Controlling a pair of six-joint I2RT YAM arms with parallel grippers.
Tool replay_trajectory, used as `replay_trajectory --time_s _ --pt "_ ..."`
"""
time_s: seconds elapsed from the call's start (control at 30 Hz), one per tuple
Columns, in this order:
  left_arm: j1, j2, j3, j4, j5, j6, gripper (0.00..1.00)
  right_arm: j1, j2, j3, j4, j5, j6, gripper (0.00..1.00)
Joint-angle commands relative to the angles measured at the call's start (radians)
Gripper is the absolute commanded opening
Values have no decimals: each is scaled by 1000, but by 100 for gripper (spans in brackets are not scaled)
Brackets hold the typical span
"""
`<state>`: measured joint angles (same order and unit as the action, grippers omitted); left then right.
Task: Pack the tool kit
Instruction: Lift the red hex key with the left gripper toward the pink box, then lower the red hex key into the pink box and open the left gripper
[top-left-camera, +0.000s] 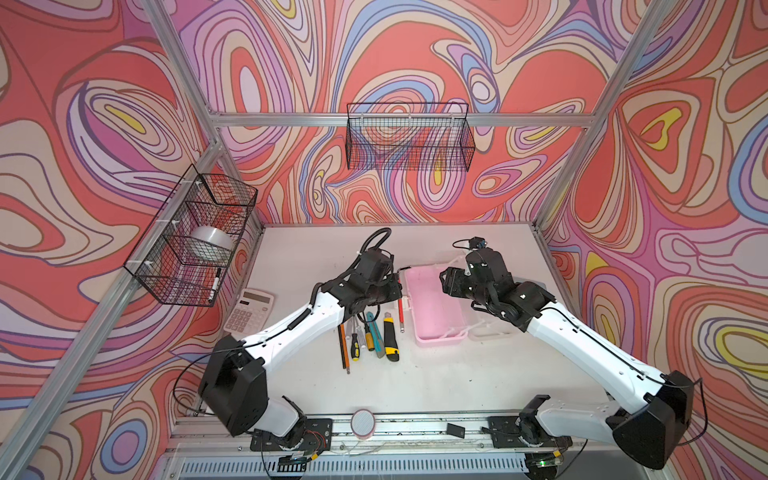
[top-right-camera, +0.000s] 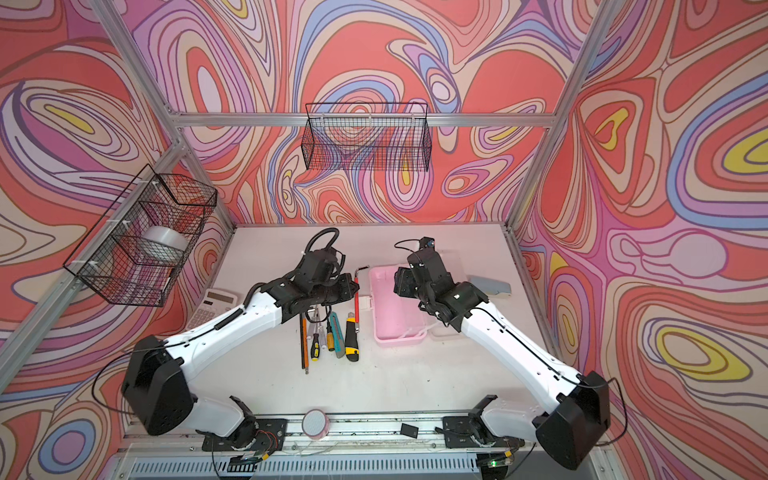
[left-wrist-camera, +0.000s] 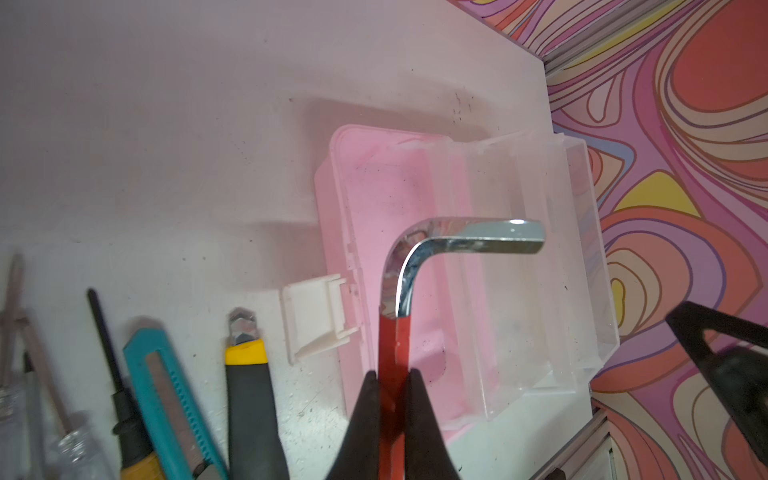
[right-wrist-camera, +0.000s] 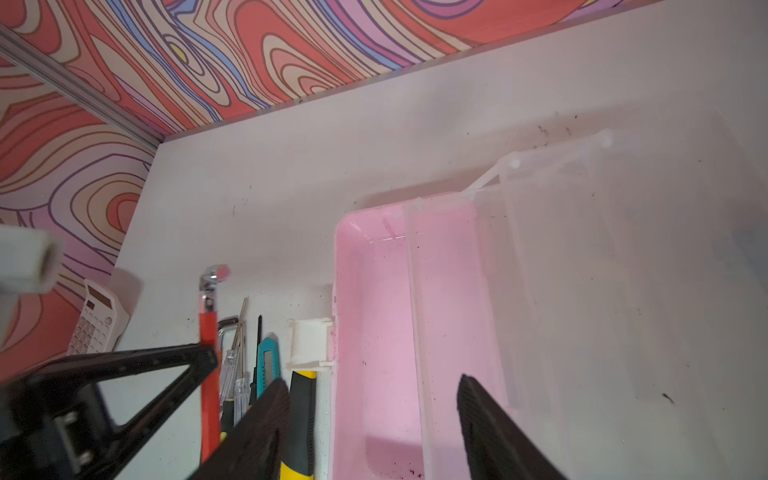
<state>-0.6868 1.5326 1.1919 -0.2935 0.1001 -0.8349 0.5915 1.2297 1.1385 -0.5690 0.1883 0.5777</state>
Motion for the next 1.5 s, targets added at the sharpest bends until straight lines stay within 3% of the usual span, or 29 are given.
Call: replay_trajectory --time_s 0.0,0.3,0.73,1.0,1.17,1.47 --pt "-39 64 56 106 -47 -89 0 -8 -35 -36 -38 36 16 67" --pt "-81 272 157 125 -50 -154 0 -25 -83 -69 -64 50 4 67" --pt "-92 441 273 22 -70 -130 0 -47 -73 -104 -41 23 -6 68" --pt "-95 475 294 -30 -93 -130 0 -48 -81 -115 -37 19 2 68" --pt "-93 476 287 -16 -85 -119 14 -48 -82 -122 -32 20 4 68" --pt "-94 475 334 -40 -71 -68 23 -48 -61 -106 -16 -4 1 68"
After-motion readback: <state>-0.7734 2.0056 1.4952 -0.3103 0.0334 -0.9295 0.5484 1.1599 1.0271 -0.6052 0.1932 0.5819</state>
